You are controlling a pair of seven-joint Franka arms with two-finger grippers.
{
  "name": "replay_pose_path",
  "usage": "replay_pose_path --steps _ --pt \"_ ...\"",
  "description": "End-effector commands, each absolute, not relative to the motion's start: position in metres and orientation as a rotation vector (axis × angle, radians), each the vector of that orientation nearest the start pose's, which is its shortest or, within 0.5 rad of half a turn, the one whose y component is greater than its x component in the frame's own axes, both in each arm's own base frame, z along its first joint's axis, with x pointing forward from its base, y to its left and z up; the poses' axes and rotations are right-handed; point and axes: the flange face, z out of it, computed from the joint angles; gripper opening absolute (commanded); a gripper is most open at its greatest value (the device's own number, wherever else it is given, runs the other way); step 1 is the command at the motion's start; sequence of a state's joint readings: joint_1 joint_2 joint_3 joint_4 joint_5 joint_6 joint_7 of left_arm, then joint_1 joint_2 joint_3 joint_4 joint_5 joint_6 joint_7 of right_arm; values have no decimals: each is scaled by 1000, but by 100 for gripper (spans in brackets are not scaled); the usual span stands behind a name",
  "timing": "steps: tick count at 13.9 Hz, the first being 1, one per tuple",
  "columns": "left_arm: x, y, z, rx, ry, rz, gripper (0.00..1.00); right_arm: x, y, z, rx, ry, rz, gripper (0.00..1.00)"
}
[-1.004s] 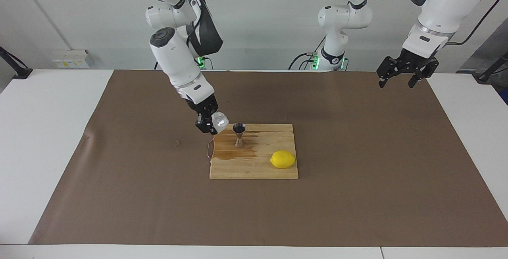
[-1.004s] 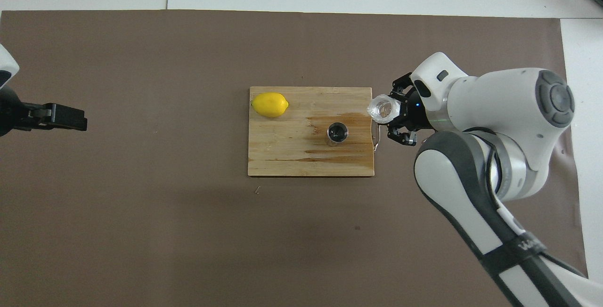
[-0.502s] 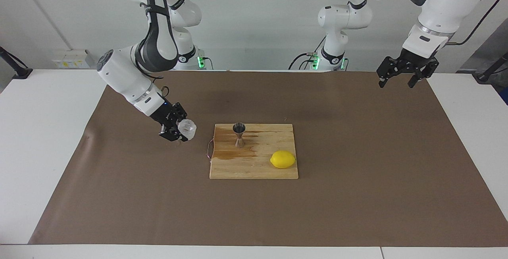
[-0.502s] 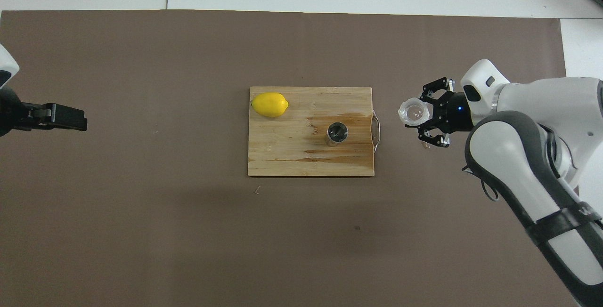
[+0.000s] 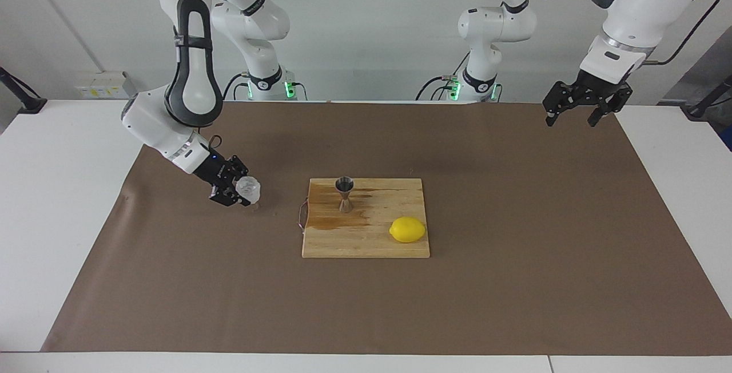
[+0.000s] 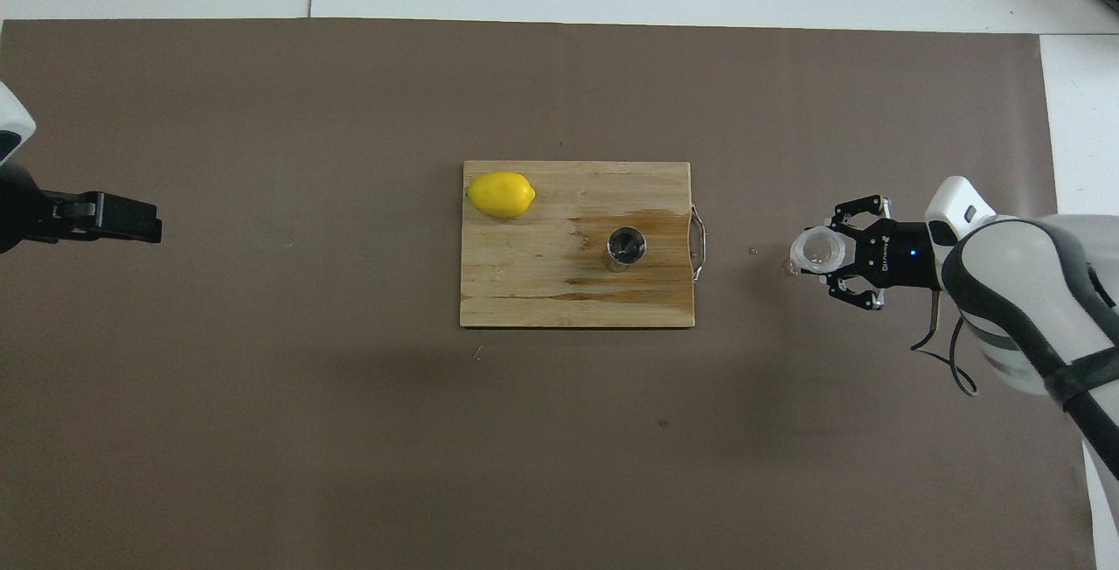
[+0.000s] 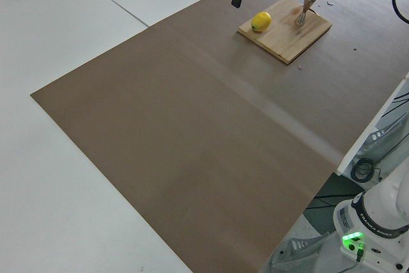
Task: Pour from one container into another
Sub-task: 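Carry the white cup back beside the board with the right gripper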
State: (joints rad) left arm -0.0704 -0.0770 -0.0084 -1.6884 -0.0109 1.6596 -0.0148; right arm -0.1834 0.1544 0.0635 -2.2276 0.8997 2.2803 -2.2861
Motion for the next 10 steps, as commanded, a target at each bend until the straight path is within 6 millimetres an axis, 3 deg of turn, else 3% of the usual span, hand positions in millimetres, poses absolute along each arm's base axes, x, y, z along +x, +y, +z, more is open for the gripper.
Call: replay_pose_path --steps 1,2,4,5,6,7,10 --pt "529 -41 620 -3143 79 -79 100 526 -62 258 -1908 -1799 -871 21" --pt "529 -41 620 -3143 79 -79 100 525 -63 245 -1890 -1776 -908 21" --pt "529 -41 620 -3143 79 -79 100 525 -66 241 -1875 -1795 -927 22" --pt "529 -41 620 -3143 79 -79 100 524 -67 240 -1876 -1789 -928 29" --pt "529 -41 620 -3143 79 -79 100 526 -67 243 -1874 -1792 -933 46" --pt "529 -41 620 -3143 79 -79 100 526 -67 243 -1880 -1786 -931 99" --pt "530 -41 619 -3143 79 -77 100 532 -63 264 -1918 -1788 -928 100"
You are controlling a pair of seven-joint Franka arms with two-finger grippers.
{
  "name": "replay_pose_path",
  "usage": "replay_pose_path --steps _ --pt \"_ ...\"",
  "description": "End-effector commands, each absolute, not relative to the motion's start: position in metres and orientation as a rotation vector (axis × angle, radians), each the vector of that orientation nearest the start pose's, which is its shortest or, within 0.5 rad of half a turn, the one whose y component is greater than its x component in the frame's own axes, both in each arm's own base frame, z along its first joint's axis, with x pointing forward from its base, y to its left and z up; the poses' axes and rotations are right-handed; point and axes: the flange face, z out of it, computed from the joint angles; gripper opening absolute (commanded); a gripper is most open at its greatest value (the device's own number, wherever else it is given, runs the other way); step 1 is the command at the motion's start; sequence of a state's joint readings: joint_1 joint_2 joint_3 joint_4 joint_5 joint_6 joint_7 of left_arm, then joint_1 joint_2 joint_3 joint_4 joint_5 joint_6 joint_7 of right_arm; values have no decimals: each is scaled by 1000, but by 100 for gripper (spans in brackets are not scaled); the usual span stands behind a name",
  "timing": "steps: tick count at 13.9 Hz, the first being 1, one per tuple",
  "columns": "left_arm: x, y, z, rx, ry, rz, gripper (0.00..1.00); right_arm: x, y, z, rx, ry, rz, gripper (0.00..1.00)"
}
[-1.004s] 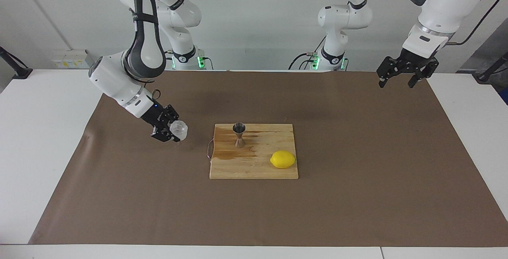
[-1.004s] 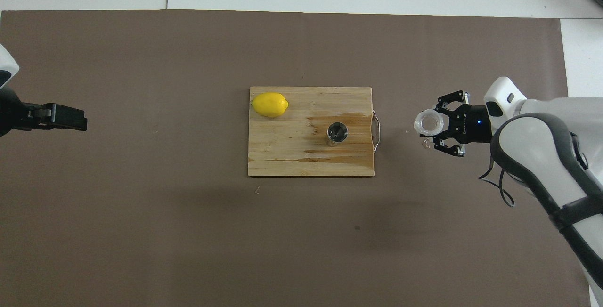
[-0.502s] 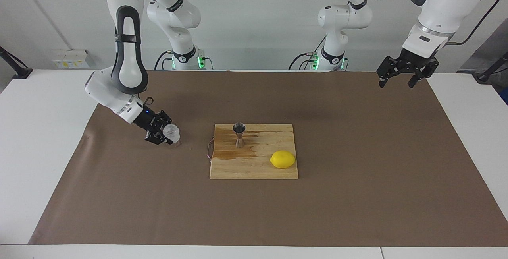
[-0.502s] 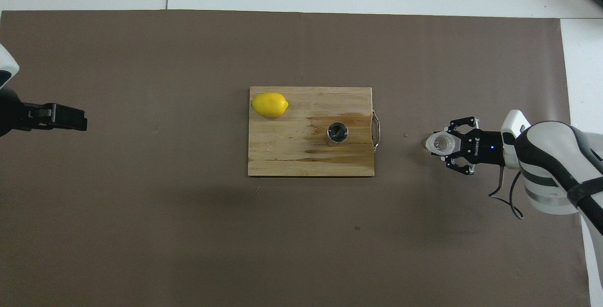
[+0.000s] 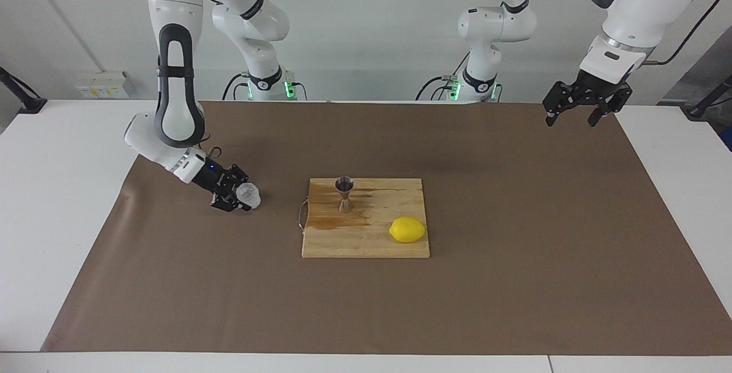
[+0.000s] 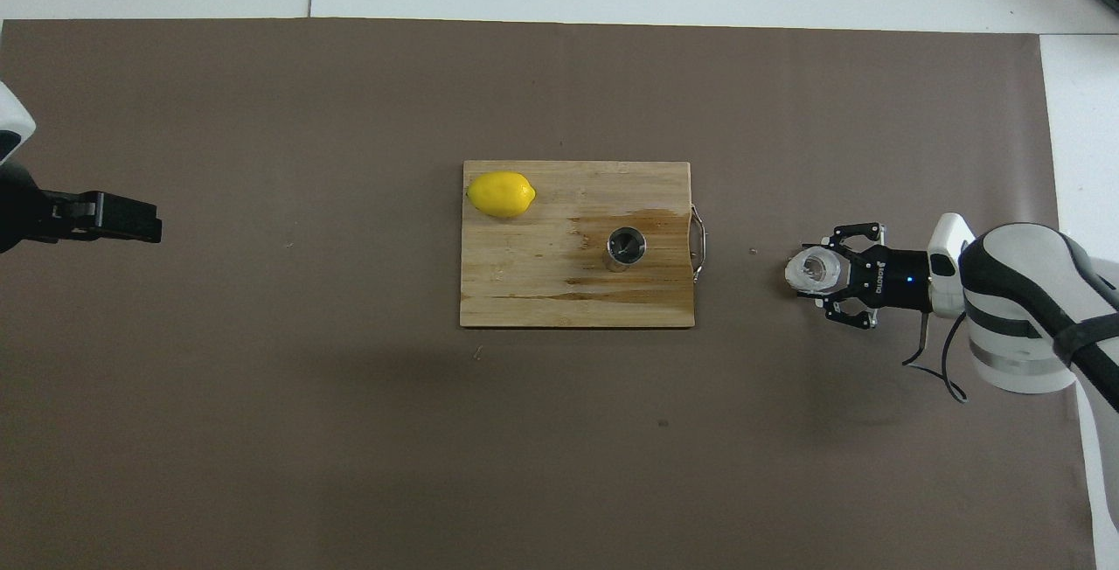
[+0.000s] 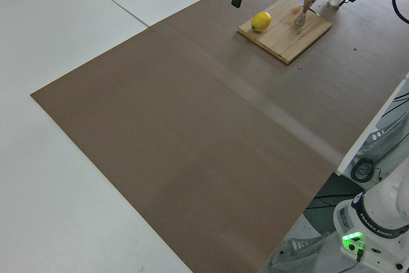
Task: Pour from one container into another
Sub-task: 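Lower the white cup onto the table and open the right gripper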
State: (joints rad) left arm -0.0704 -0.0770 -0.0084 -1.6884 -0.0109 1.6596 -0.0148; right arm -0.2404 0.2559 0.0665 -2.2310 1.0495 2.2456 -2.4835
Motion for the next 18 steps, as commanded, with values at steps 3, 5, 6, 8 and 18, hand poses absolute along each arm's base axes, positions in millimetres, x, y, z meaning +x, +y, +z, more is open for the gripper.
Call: replay_pose_path --steps 3,5,6,8,18 --pt "529 -41 620 -3143 79 -79 100 533 -59 299 -1979 -1786 -826 100" --pt "529 -41 620 -3143 79 -79 100 532 -47 333 -2042 -1788 -708 100" --pt "529 -41 620 -3143 79 -79 100 530 -43 343 -2082 -1770 -639 100" --pt "530 -41 619 -3143 79 -77 100 525 -39 361 -2163 -1675 -551 100" --pt "529 -42 620 -3143 82 -79 100 528 20 415 -2811 -1211 55 100"
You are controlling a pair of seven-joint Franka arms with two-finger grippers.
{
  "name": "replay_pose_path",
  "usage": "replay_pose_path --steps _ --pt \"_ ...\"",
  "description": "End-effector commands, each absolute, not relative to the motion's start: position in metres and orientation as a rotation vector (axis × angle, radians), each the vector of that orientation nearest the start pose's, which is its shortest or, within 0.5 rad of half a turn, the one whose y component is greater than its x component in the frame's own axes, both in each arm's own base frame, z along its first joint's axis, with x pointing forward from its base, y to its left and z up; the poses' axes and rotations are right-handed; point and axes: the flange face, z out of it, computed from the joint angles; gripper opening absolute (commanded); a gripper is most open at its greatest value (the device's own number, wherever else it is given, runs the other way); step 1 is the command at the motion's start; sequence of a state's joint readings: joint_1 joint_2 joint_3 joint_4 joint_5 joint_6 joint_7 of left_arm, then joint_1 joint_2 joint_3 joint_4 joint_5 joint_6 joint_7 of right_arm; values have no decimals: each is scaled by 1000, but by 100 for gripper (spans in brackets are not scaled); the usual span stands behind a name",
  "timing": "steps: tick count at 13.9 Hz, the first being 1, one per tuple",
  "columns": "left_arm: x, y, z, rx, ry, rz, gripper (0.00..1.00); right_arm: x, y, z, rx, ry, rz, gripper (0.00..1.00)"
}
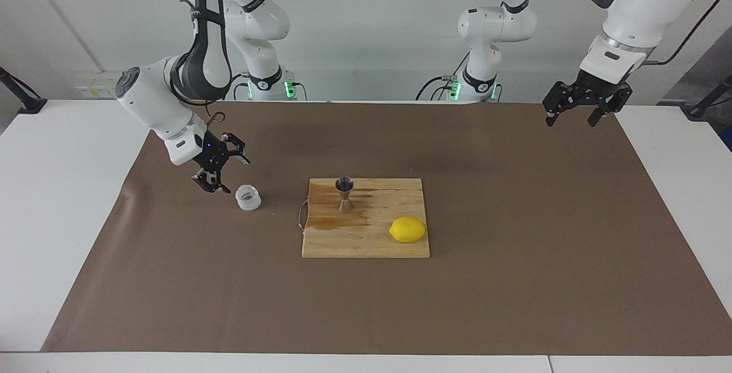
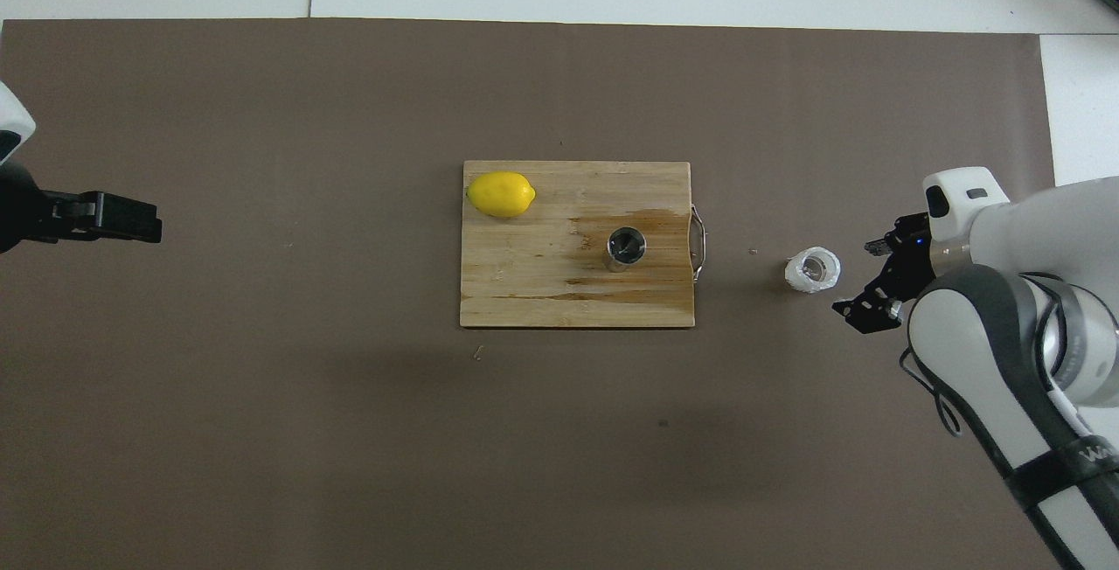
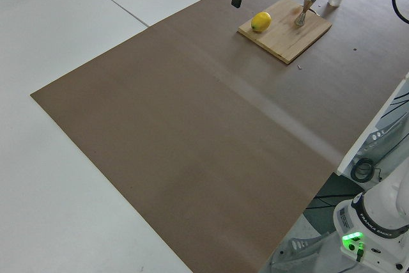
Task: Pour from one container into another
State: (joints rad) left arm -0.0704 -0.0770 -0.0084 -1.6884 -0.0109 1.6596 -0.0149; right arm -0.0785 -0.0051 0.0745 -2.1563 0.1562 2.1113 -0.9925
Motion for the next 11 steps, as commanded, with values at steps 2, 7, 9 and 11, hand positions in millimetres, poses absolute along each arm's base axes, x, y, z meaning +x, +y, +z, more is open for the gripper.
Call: replay_pose_path --steps 2,7,9,11 --pt "529 -41 620 -3143 79 -79 100 525 29 429 -2959 -961 122 100" --pt "529 -41 620 -3143 79 -79 100 533 36 470 -3168 -145 164 100" --pt "529 -41 620 -3143 79 -79 100 542 22 500 -3161 138 153 100" --pt "529 -41 620 -3143 79 -79 100 547 17 531 -3171 287 104 100"
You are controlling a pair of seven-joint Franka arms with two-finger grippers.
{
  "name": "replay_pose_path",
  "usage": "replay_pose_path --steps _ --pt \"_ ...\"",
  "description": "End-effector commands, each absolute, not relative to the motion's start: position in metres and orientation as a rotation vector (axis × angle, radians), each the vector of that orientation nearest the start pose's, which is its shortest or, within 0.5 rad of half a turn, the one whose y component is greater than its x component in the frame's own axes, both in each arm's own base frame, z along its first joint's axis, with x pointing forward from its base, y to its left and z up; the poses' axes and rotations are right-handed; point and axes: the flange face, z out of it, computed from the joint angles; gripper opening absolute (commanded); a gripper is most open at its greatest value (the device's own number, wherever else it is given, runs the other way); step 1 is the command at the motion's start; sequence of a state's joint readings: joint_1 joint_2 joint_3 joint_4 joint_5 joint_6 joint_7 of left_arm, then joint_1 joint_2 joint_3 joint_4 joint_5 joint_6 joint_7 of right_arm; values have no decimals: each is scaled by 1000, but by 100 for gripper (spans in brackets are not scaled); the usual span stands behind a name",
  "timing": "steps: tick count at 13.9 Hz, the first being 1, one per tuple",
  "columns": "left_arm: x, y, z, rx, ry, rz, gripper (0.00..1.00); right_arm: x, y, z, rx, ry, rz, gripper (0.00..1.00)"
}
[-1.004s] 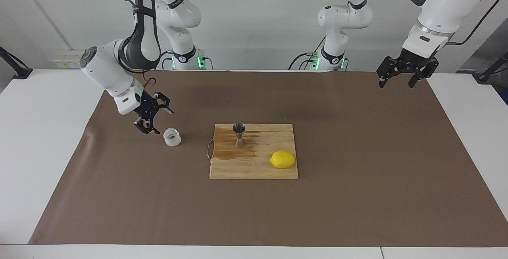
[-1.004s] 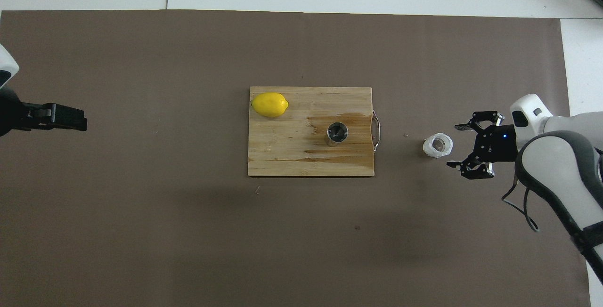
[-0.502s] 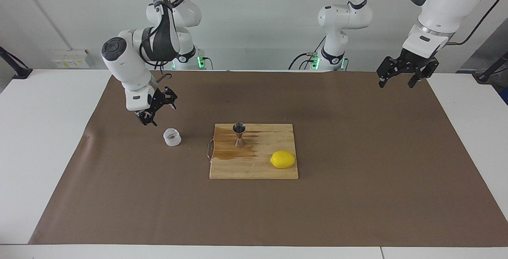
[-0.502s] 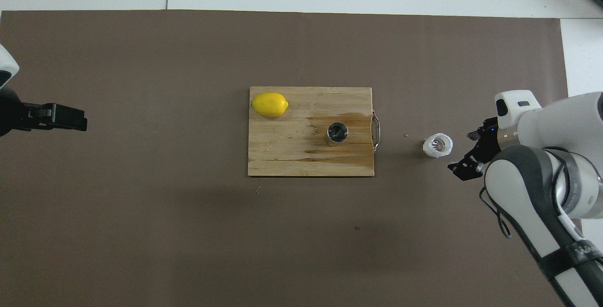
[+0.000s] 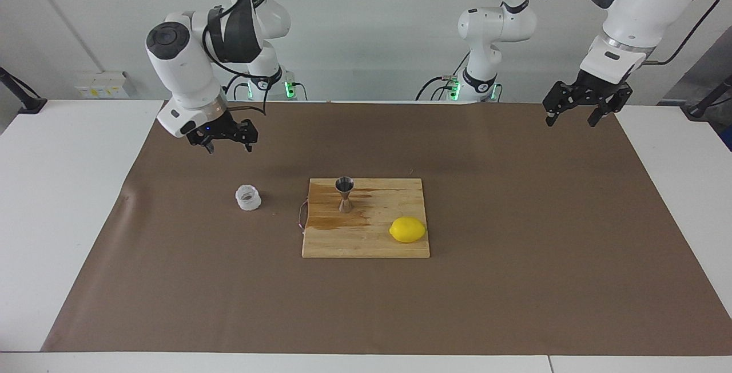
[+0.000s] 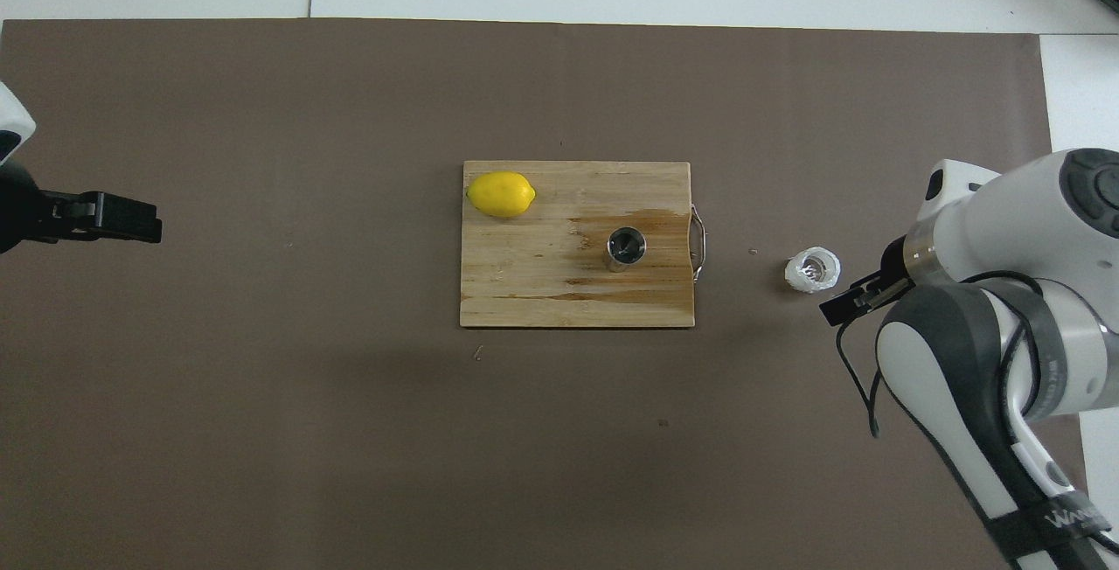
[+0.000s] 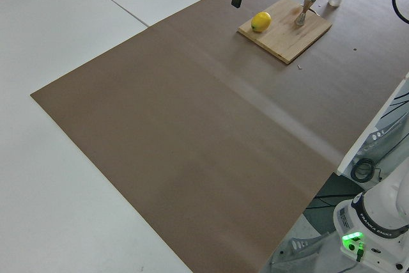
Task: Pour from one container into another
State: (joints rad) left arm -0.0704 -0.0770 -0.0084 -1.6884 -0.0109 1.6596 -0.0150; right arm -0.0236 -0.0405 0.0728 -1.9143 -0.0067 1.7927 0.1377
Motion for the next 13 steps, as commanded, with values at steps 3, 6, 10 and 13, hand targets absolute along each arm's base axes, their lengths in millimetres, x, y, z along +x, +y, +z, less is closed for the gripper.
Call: replay_pose_path --steps 3,6,10,13 --pt "529 -41 620 -3143 79 -79 100 542 13 581 -3160 303 70 100" --pt "530 -41 619 -3143 79 -77 100 535 7 610 -3149 234 -5 100" --pt "529 -41 620 -3143 79 -79 100 525 -3 615 -3086 235 97 100" --pt "529 -41 620 -3143 79 -79 100 528 -17 618 -3082 273 51 100"
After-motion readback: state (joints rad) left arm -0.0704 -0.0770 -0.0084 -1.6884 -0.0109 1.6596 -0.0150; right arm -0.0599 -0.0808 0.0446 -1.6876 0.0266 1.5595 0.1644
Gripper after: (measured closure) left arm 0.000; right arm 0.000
